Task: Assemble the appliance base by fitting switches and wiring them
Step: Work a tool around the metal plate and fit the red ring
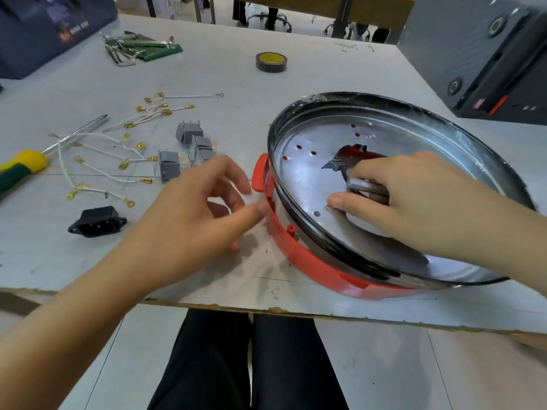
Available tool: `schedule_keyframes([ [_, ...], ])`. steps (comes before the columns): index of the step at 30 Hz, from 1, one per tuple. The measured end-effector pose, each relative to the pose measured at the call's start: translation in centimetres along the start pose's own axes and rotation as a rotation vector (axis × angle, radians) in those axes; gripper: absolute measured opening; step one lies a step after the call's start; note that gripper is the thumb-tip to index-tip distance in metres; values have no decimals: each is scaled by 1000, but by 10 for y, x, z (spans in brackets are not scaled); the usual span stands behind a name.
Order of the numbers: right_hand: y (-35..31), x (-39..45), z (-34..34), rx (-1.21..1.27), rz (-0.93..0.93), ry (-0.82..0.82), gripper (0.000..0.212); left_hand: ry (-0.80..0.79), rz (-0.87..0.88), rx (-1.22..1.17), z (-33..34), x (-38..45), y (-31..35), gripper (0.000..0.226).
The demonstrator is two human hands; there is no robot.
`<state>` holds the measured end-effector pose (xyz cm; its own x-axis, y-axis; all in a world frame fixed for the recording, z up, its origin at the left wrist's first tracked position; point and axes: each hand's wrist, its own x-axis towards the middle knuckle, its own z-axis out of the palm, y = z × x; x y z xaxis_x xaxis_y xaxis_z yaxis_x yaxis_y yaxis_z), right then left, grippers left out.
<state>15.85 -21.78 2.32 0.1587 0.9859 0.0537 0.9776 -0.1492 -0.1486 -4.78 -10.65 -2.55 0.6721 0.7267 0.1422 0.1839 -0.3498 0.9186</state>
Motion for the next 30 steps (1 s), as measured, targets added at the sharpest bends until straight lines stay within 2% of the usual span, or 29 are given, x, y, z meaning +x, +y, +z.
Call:
schedule_keyframes([
  [2, -4, -2, 1, -7, -7, -1, 58, -55, 206, 118, -1, -12, -1, 6],
  [5, -9, -4, 2, 12, -18, -11, 51, -147, 487, 354, -4, -22, -3, 18],
  [11, -13, -4, 2, 2, -13, -21, 55, -185, 660, 661, -7, -27, -11, 31],
  [17, -8, 3, -3, 37, -10, -14, 68, -174, 690, 761, -6, -21, -10, 34],
  [21, -9, 2, -1, 18, -19, -22, 58, -205, 681, 788, -7, -18, -9, 29],
  [26, -7, 2, -3, 7, -29, -40, 62, -238, 674, 761, -8, -14, -11, 31],
  [30, -6, 1, -3, 14, -21, -49, 57, -211, 657, 639, -3, -15, -15, 31],
])
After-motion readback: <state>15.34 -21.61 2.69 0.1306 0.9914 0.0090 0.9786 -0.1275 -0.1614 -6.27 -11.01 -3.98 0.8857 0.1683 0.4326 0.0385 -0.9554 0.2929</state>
